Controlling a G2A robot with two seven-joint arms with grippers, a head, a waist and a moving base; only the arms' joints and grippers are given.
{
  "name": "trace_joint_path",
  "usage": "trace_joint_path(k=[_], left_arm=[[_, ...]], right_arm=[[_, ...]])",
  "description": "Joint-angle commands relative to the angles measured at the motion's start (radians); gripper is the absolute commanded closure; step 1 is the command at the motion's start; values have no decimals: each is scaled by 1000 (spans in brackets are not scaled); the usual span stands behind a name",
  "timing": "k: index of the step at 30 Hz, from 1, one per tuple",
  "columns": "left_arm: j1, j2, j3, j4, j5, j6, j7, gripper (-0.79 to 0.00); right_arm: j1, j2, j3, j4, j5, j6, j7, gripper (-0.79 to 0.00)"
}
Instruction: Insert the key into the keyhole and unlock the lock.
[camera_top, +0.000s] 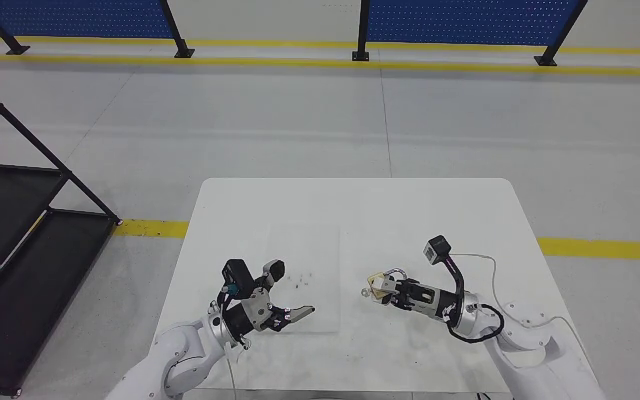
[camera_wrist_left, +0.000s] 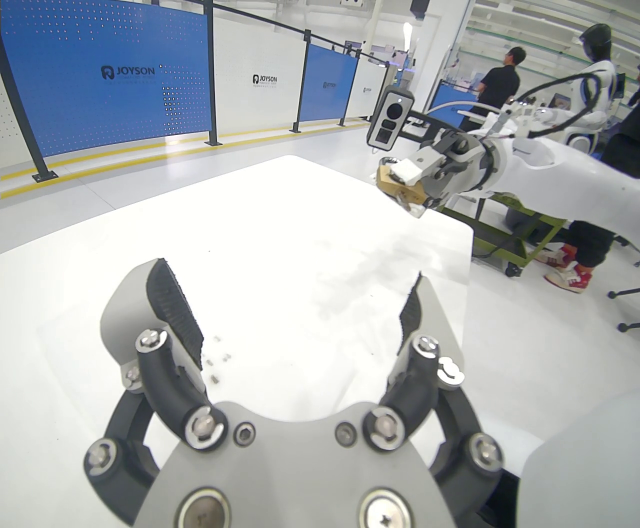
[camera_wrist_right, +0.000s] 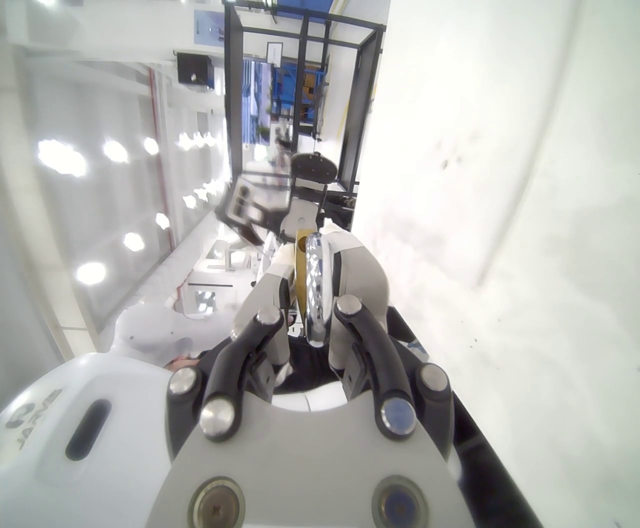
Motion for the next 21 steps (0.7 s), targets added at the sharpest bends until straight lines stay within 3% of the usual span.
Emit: trace_joint_path(k=[1,6,21], left_arm=[[0,0,0,0,0,0,0,-785],[0,0,0,0,0,0,0,-785],[0,0,0,0,0,0,0,-785]], right_arm=[[-1,2,-12,0,-96,11,-30,0],[-2,0,-67,27,-316,29,-122,0],[47,-23,-198,101,-626,58,-339,0]])
